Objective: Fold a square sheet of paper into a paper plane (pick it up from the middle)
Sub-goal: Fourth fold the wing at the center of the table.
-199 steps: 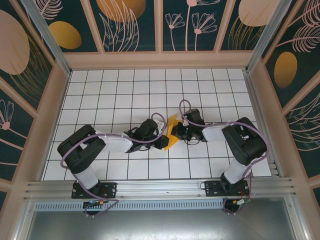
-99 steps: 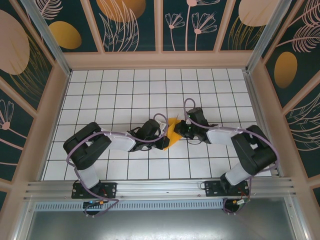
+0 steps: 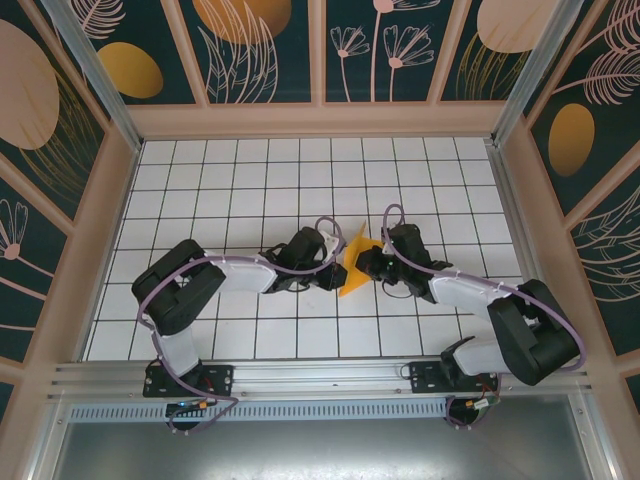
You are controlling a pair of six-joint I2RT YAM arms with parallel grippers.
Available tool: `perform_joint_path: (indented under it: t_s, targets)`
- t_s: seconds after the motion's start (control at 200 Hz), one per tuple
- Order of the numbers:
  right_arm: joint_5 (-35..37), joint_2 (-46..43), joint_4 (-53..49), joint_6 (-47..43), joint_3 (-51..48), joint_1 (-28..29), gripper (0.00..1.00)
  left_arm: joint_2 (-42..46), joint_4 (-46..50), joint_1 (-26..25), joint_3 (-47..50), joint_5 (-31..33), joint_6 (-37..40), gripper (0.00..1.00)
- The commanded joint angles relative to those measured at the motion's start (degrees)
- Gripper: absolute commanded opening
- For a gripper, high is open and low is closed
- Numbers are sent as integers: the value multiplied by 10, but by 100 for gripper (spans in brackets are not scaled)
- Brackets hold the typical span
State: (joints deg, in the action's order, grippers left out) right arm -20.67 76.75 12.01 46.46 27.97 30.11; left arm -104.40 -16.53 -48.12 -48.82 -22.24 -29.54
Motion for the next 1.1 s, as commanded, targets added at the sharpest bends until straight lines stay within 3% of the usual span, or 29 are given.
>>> perform_joint_path:
  t_s: [0.0,0.15,0.375,0.776,0.956,1.096]
  targets:
    - [8,-12,0,3,-4,0,7,-21,35,3,-20,-24,24,13]
    - [76,15,-59,12,2,-6,5,-12,45,3,-15,-2,20,12]
    - [15,78,-4,10,5,-30,3,42,73,3,2,69,27,8]
    - [-35,204,16,-32,101,9,4,116,160,3,26,133,45,6]
    - [-37,217,3,-51,131,22,5,123,178,3,41,169,34,6]
    - [-35,191,-13,-68,134,22,8,85,180,3,21,160,28,6]
